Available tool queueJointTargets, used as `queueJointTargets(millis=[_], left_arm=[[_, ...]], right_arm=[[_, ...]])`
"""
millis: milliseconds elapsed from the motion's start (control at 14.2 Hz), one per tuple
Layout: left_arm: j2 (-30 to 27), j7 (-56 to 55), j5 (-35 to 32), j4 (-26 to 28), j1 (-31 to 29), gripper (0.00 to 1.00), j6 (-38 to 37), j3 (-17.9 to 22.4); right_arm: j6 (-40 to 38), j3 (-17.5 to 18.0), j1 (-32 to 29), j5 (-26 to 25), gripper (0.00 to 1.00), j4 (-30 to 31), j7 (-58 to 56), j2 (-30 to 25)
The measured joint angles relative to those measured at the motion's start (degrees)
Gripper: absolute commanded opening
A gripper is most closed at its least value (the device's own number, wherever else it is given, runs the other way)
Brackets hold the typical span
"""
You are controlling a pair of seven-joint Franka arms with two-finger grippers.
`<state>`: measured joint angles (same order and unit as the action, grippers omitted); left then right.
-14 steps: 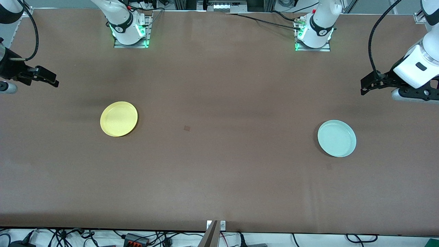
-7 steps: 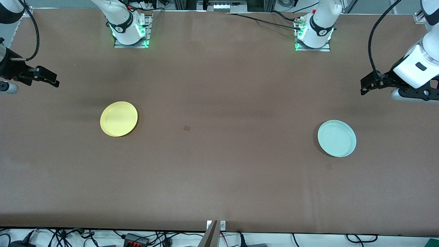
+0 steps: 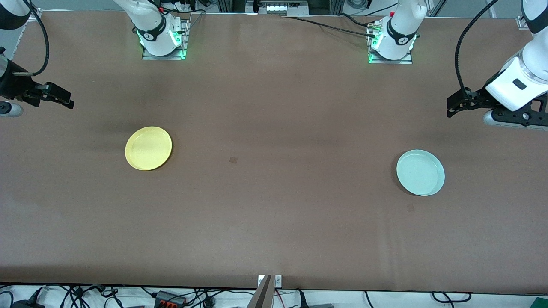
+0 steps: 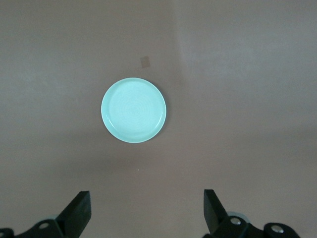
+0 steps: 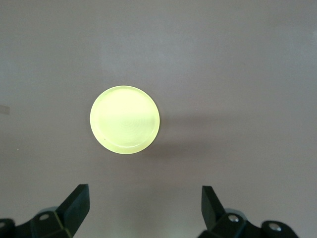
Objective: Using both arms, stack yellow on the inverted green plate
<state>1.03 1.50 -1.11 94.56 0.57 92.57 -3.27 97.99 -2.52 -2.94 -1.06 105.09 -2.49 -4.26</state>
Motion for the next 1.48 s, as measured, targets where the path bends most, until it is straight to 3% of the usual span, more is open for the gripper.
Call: queueJointTargets(millis=[423,776,1199,1481], left_arm=[[1.8,0.0,0.0,-0.8,-0.2,1.00,-2.9,0.2],[10.2,0.0,0.0,-10.1,-1.3,1.00,-2.8,0.7],[17.3,0.7,0.0,-12.5,-7.8,1.00,-3.1,0.9],[22.5,9.7,0.0,-11.8,-13.4,1.00,-2.4,0.9]], right_arm=[[0.0,0.0,0.0,0.0,1.00,0.0,0.0,0.0],[-0.1,0.1,0.1,3.3,1.00,0.0,0.0,0.7],[-0.1,0.1,0.1,3.5,1.00,0.0,-0.1,1.0],[-0.1,0.1,0.1,3.5,1.00,0.0,-0.1,1.4]])
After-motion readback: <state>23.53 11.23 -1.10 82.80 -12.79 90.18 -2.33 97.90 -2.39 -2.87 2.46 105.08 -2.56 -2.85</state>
